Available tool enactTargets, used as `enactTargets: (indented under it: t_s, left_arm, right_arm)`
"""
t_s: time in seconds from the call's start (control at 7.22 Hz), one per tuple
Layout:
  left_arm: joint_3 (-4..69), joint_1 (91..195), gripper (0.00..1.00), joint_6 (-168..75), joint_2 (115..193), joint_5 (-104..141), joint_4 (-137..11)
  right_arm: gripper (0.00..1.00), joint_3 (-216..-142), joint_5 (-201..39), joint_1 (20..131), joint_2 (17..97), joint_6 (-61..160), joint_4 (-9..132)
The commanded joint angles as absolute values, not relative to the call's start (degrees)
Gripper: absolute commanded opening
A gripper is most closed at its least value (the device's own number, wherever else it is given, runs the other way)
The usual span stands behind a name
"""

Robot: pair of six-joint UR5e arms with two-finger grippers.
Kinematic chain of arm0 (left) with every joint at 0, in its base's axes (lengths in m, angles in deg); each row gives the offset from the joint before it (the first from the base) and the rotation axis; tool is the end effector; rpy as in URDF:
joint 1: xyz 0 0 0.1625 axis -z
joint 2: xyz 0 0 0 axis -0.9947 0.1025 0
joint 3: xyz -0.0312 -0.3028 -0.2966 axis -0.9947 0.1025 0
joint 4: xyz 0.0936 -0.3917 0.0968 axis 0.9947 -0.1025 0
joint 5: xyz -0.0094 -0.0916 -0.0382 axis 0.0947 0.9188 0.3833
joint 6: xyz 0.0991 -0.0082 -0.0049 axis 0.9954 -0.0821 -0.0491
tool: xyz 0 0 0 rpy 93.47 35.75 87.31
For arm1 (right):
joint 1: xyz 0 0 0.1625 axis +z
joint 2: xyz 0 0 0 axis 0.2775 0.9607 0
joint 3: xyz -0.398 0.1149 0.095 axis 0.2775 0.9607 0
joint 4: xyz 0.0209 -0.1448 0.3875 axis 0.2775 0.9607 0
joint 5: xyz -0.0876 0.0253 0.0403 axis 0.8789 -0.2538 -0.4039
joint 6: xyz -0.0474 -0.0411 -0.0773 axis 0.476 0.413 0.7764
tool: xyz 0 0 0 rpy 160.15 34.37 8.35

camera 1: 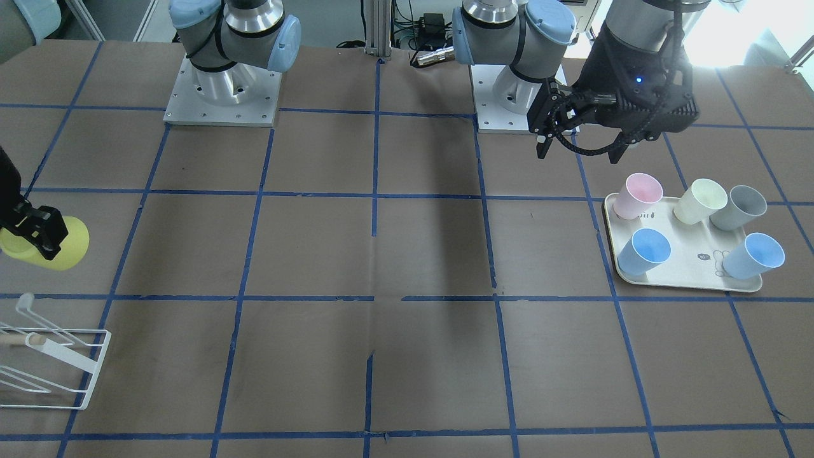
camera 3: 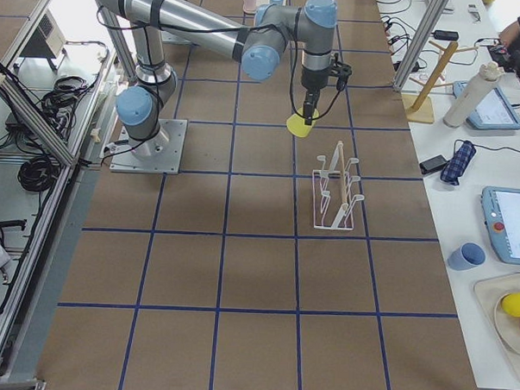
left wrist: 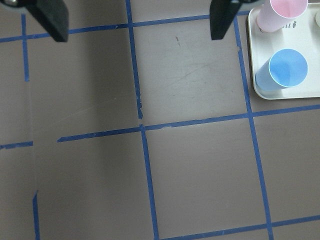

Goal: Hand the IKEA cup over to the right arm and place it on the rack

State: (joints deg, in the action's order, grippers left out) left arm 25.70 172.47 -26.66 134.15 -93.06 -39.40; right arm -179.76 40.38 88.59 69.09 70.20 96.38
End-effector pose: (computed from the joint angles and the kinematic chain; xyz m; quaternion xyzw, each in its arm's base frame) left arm -0.1190 -0.4982 0.5339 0.0290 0.9992 -0.0287 0.0018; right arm -0.0546 -0.5674 0.4224 -0.1235 -0.9862 0.0677 0.0875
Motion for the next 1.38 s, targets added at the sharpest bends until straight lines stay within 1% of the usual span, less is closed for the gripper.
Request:
enactTargets:
  t_s: [0.0,0.42,0.69,0.83,1.25]
  left_arm:
    - [26.0,172.53,1.0,-27.33,133.65,-93.13,-39.38]
    - [25.03,171.74,1.0,-27.24,133.99,-93.93,-39.38]
    - [26.34,171.83,1.0,-27.25,133.56,-94.01,-40.16]
    - [25.05,171.83,1.0,-27.16,133.99,-94.01,-40.86]
    - [26.17,172.36,1.0,-27.68,134.09,-93.31,-41.49]
  right_arm:
    - [0.0,-179.79,40.37,85.82,67.6,72.31,100.04]
    - [0.0,-178.83,36.15,83.88,64.53,73.63,102.6]
    - [0.0,-179.08,36.06,83.52,63.47,74.52,104.01]
    - [0.0,-178.91,36.06,83.52,62.59,74.6,104.37]
    - [0.0,-178.73,36.15,83.96,62.58,74.61,106.13]
